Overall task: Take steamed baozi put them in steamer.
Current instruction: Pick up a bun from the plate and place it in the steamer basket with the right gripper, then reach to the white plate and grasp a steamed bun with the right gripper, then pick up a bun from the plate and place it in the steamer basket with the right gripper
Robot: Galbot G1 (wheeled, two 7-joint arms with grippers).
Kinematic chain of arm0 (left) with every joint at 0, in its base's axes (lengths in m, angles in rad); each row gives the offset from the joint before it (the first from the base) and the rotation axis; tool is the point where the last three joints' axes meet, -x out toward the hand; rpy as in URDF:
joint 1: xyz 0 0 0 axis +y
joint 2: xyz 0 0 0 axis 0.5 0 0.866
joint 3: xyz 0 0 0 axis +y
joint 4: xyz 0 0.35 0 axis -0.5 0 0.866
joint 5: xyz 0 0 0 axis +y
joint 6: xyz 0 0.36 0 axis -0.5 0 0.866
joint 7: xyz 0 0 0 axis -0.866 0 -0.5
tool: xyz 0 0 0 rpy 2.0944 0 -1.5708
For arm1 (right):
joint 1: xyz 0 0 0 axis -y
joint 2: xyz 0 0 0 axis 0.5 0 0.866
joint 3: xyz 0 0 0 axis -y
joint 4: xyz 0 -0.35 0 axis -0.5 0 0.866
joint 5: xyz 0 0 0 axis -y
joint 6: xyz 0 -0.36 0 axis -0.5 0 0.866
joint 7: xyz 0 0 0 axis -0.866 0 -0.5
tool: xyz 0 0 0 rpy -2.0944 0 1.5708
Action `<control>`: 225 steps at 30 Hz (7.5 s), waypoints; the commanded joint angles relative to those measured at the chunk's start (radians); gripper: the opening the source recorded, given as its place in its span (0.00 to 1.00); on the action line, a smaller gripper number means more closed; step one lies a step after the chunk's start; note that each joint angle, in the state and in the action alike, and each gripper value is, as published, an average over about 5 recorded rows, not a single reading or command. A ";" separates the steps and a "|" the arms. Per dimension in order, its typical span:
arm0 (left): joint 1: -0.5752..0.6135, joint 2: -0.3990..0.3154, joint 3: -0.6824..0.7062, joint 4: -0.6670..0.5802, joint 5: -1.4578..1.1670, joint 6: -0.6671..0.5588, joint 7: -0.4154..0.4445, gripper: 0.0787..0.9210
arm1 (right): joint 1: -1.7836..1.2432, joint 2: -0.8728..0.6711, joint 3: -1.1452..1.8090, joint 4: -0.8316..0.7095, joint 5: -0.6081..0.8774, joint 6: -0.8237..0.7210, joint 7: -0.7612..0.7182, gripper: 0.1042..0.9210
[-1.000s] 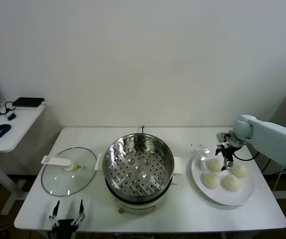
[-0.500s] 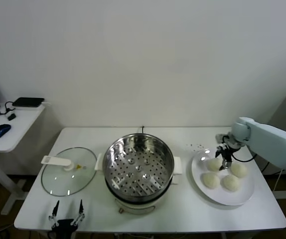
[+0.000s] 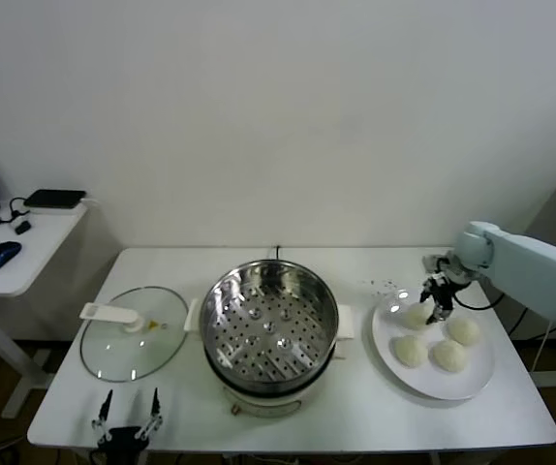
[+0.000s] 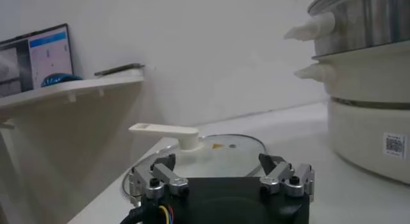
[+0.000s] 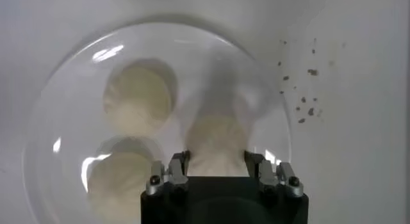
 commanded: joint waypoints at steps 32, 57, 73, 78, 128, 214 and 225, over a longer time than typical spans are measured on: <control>0.005 -0.035 0.001 -0.023 0.009 -0.002 -0.007 0.88 | 0.466 0.620 -0.315 0.043 0.091 0.947 0.118 0.64; 0.002 -0.036 -0.007 -0.004 0.008 -0.009 -0.015 0.88 | 0.262 0.747 -0.340 -0.210 0.072 0.981 0.037 0.64; -0.007 -0.037 -0.009 0.008 0.012 -0.012 -0.015 0.88 | 0.187 0.790 -0.320 -0.278 0.074 0.981 0.025 0.64; -0.006 -0.037 -0.012 0.006 0.012 -0.013 -0.015 0.88 | 0.196 0.795 -0.326 -0.284 0.074 0.981 0.023 0.66; -0.002 -0.028 0.003 0.018 0.032 -0.014 -0.015 0.88 | 0.518 -0.010 -0.745 0.570 0.465 -0.243 0.247 0.88; -0.004 -0.027 -0.001 0.011 0.063 -0.015 -0.013 0.88 | 0.907 0.352 -0.450 0.689 0.973 -0.395 0.207 0.58; -0.014 -0.028 -0.006 0.016 0.060 -0.011 -0.013 0.88 | 0.652 0.596 -0.274 0.478 0.949 -0.450 0.276 0.58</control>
